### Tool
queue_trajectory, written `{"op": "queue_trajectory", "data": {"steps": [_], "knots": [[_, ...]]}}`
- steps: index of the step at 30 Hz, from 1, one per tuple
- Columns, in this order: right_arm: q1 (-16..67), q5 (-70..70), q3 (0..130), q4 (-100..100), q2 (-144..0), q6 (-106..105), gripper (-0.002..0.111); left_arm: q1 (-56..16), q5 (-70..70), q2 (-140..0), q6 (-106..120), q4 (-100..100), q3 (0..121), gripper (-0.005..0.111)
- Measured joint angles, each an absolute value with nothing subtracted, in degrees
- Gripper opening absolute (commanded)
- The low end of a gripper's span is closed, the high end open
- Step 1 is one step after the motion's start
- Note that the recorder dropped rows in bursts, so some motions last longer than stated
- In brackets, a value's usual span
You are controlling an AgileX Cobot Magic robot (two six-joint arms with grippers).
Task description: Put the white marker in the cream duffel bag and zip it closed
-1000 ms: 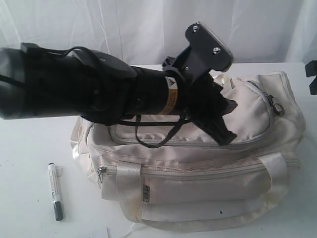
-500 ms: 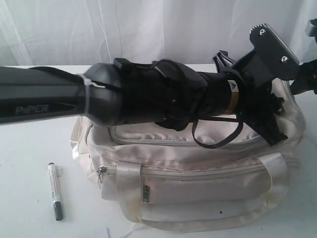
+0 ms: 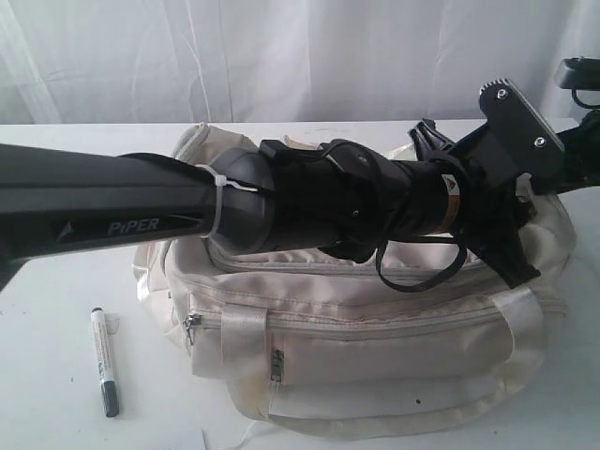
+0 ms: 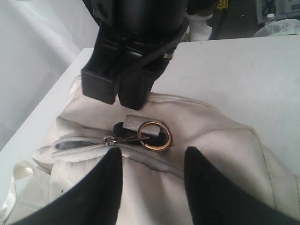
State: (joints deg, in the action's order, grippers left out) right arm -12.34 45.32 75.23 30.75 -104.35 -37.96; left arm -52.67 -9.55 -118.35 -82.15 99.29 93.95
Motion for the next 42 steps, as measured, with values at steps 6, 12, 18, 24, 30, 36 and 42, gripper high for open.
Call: {"op": "queue_trajectory", "data": {"steps": [6, 12, 18, 24, 30, 36, 42], "knots": [[-12.34, 47.28, 75.23, 34.82, -103.89, -38.08, 0.0, -52.67, -8.62, -118.35, -82.15, 99.29, 93.95, 0.047], [-12.34, 49.99, 75.23, 36.93, -100.78, -38.08, 0.0, -52.67, -8.26, -118.35, -82.15, 99.29, 93.95, 0.046], [-12.34, 53.32, 75.23, 37.4, -95.5, -37.55, 0.0, -52.67, -8.19, -118.35, -82.15, 99.29, 93.95, 0.042], [-12.34, 55.38, 75.23, 38.95, -93.04, -37.32, 0.0, -52.67, -8.19, -118.35, -82.15, 99.29, 93.95, 0.042], [-12.34, 56.41, 75.23, 41.12, -92.91, -38.16, 0.0, -52.67, -7.29, -118.35, -82.15, 99.29, 94.43, 0.042], [-12.34, 56.57, 75.23, 41.42, -92.91, -38.12, 0.0, -52.67, -4.64, -118.58, -82.15, 99.29, 94.65, 0.042], [-12.34, 56.77, 75.23, 42.75, -92.91, -39.01, 0.0, -52.67, -5.83, -120.71, -82.15, 99.29, 98.35, 0.042]]}}
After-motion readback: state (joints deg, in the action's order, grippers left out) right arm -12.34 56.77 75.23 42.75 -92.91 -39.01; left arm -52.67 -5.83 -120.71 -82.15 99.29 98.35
